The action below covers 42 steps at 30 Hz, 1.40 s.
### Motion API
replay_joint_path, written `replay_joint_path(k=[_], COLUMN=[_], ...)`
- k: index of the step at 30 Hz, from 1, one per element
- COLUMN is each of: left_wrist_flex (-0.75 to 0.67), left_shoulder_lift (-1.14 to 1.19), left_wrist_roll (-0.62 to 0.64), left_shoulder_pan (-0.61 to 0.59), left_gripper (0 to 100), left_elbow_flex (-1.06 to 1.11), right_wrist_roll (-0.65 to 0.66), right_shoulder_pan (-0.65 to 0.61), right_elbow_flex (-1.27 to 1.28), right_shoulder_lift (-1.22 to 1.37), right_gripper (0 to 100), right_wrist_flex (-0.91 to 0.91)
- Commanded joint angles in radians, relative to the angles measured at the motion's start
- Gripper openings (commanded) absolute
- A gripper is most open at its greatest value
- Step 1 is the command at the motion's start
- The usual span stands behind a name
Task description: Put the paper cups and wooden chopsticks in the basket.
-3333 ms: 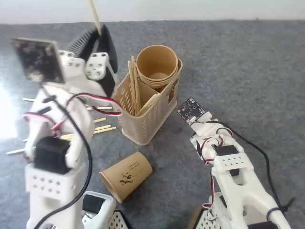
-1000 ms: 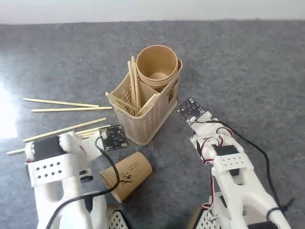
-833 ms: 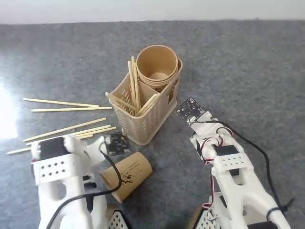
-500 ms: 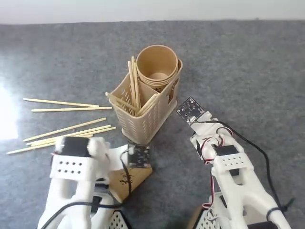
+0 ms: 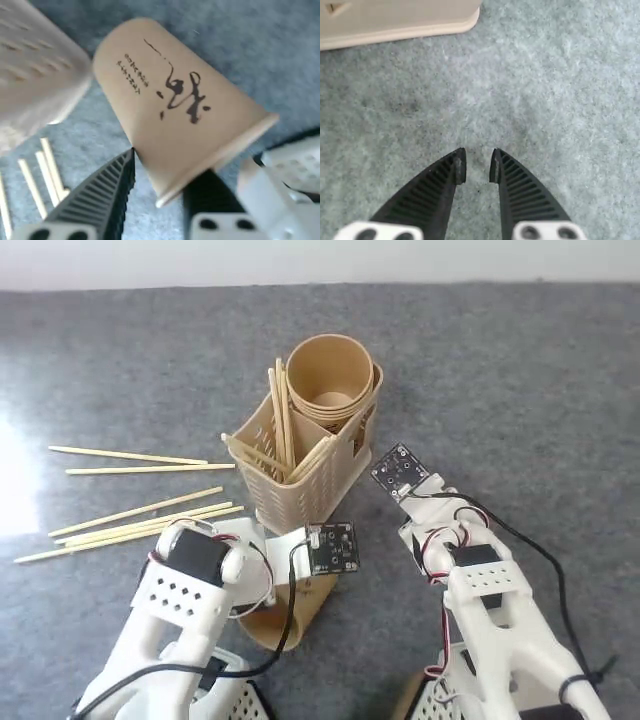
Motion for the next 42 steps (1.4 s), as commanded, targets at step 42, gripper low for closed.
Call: replay_joint_path(k=[42], left_wrist_flex=[0.121], left_shoulder_lift=[0.051], left_wrist_roll=[0.261], left_shoulder_pan=[0.164], left_gripper=[1], left_elbow_flex=[-1.193], right_wrist_roll=[0.012], right_shoulder_pan=[-0.004], right_elbow_flex=[-0.008], right_shoulder_lift=[-0.027], right_gripper=[9.1], right_wrist_flex=[-0.021])
